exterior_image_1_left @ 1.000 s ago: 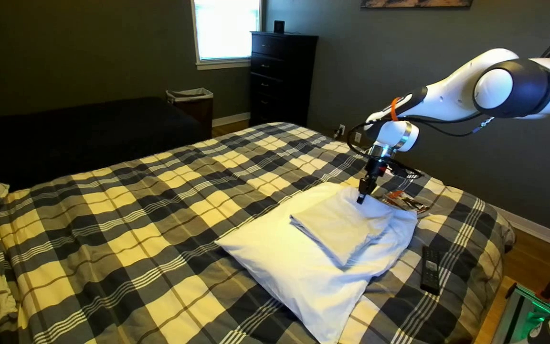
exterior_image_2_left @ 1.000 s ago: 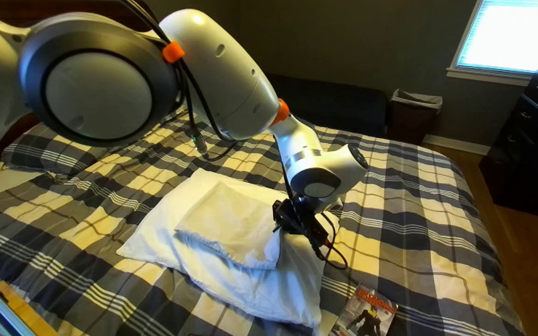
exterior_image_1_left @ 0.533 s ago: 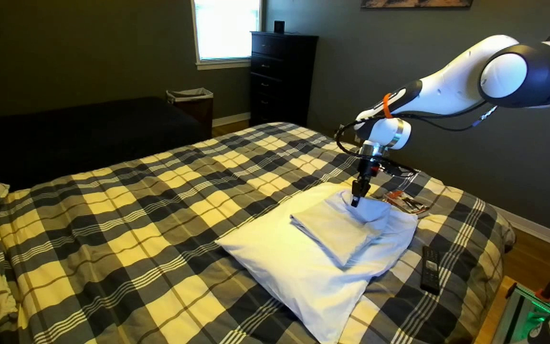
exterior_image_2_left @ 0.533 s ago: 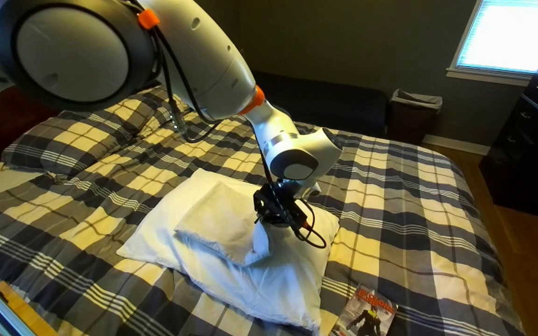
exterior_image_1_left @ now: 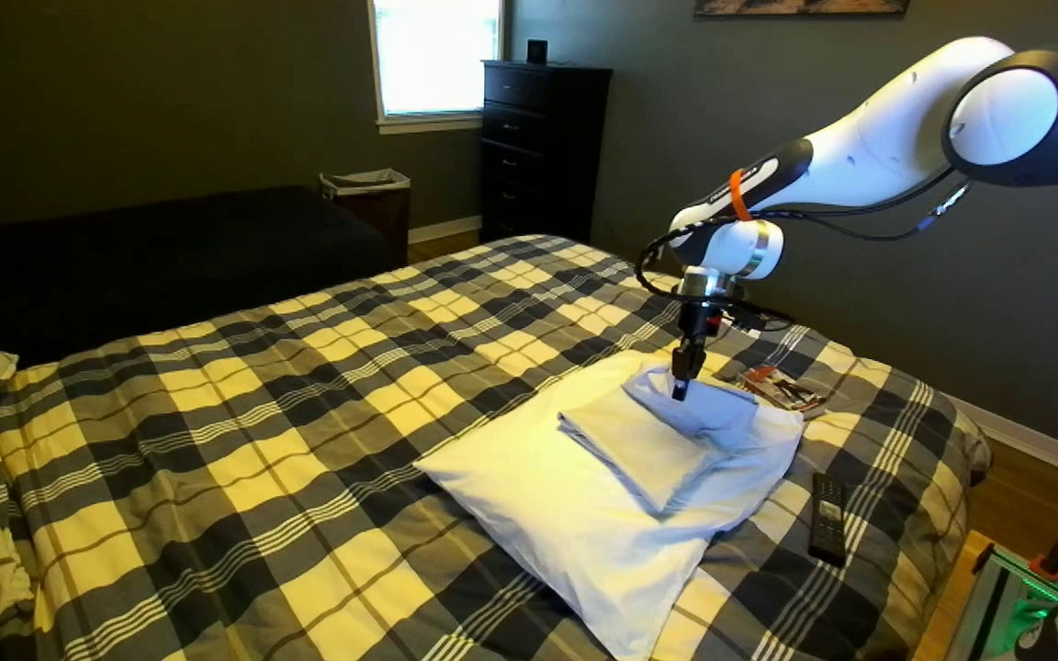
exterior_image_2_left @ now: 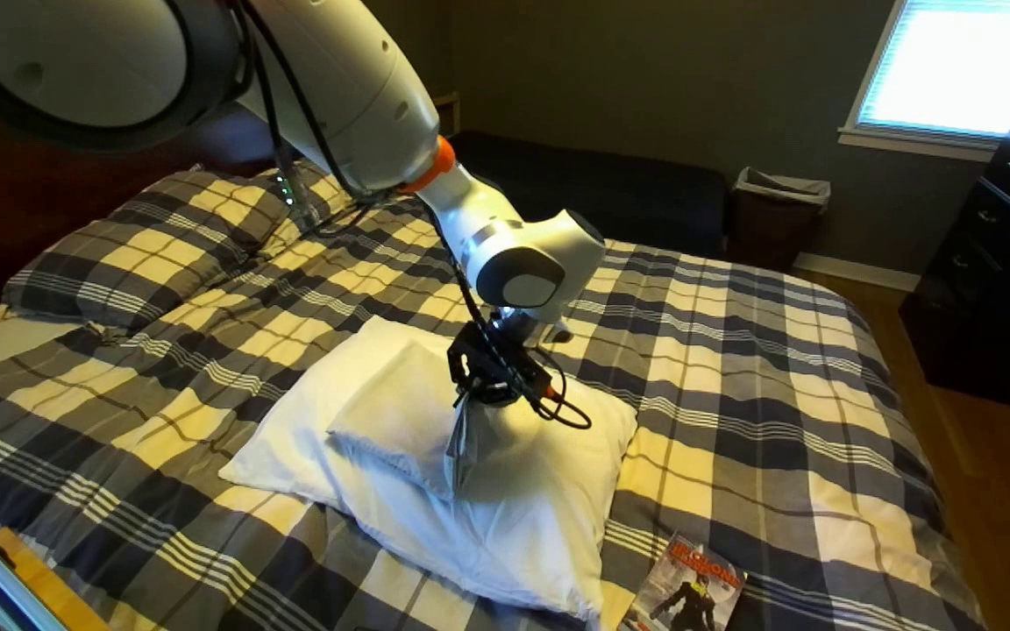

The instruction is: Fold the cloth in half

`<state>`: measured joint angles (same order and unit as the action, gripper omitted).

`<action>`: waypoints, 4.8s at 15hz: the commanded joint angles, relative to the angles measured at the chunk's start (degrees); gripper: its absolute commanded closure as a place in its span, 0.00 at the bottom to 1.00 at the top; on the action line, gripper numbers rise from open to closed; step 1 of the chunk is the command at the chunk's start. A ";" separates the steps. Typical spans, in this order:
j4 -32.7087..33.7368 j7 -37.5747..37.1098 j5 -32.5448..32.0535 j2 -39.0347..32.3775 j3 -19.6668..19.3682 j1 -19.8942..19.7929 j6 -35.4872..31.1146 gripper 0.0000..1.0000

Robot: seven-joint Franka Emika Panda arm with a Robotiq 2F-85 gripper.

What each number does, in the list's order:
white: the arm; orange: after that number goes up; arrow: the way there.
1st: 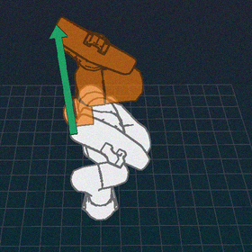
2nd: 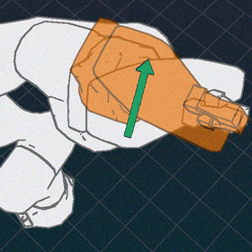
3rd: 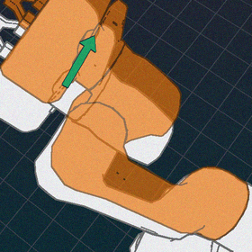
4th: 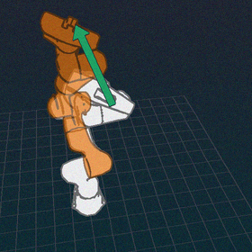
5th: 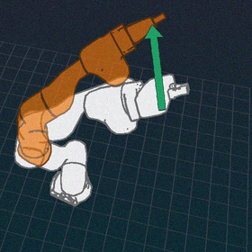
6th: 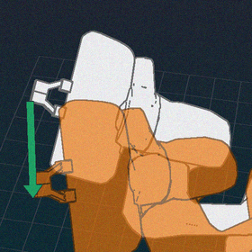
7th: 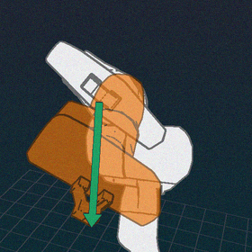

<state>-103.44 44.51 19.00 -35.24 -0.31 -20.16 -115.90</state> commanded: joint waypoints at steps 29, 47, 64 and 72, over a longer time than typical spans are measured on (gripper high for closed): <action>-8.24 12.49 -1.27 8.89 2.33 4.50 1.87 0.99; -9.68 8.70 -1.49 8.86 1.19 6.89 -1.53 0.99; -15.43 -1.64 -7.59 11.76 3.81 14.49 -13.56 0.99; -16.44 -3.11 -11.75 11.85 4.92 16.26 -15.59 0.99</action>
<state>-117.62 42.76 8.96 -24.96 3.92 -4.07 -129.56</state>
